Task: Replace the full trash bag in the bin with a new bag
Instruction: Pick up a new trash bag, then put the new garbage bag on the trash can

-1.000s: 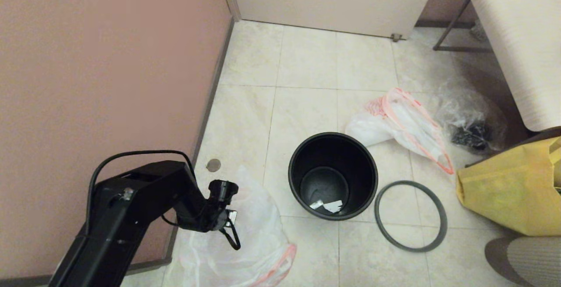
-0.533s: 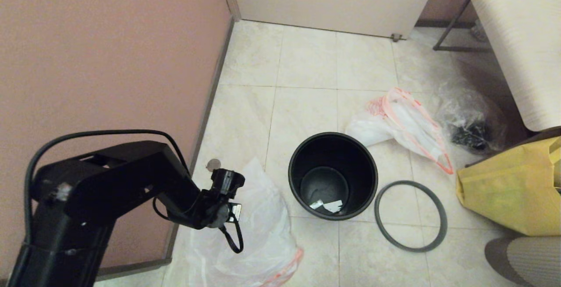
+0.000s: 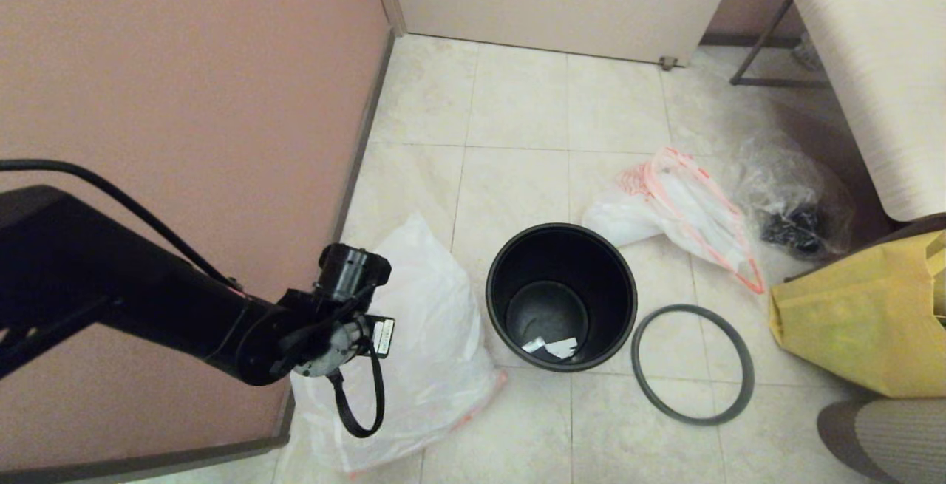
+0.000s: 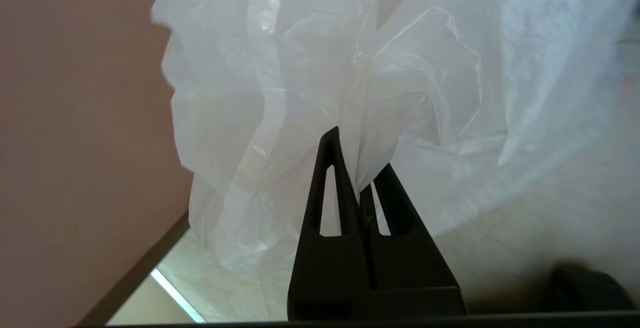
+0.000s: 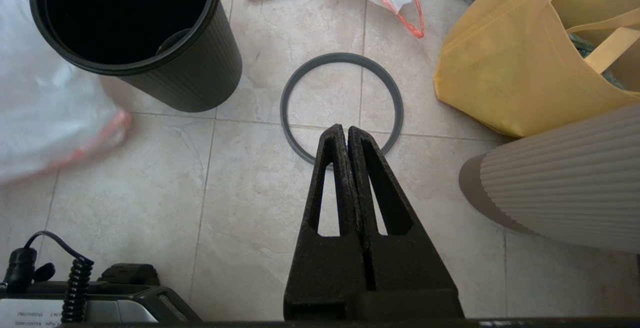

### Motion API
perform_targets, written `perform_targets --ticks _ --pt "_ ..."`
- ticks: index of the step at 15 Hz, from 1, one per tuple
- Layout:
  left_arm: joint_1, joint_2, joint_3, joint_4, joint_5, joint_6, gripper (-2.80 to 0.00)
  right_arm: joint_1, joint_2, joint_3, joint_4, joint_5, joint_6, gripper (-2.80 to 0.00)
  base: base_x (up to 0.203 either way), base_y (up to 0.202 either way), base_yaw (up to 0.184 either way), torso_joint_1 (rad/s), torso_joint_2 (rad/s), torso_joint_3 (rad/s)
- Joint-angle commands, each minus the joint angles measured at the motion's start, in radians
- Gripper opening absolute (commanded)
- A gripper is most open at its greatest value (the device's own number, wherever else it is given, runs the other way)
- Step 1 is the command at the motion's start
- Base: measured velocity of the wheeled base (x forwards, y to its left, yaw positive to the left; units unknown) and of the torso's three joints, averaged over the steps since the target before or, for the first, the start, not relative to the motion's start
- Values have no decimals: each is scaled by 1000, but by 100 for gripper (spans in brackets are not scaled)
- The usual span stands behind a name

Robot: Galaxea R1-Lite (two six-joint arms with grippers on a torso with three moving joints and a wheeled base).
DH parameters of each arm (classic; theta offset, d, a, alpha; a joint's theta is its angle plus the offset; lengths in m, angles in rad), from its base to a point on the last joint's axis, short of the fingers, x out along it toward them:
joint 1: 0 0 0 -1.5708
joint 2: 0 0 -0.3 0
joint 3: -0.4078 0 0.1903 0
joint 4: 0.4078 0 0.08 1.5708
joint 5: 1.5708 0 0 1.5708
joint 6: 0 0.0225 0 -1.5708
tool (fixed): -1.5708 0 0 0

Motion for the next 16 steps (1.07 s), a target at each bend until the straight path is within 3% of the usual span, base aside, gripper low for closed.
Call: perform_targets --ticks 1,6,9,16 --pt "-30 -146 -10 65 11 -2 -280 0 1 0 0 0 0 -280 0 0 0 0 0 0" --pt "-83 -289 -154 358 29 -2 -280 0 1 0 0 0 0 -280 0 0 0 0 0 0" --pt "-190 -292 -305 517 27 -5 -280 0 1 0 0 0 0 -280 0 0 0 0 0 0" --pt "-413 -8 -551 578 31 -20 -280 0 1 0 0 0 0 -280 0 0 0 0 0 0"
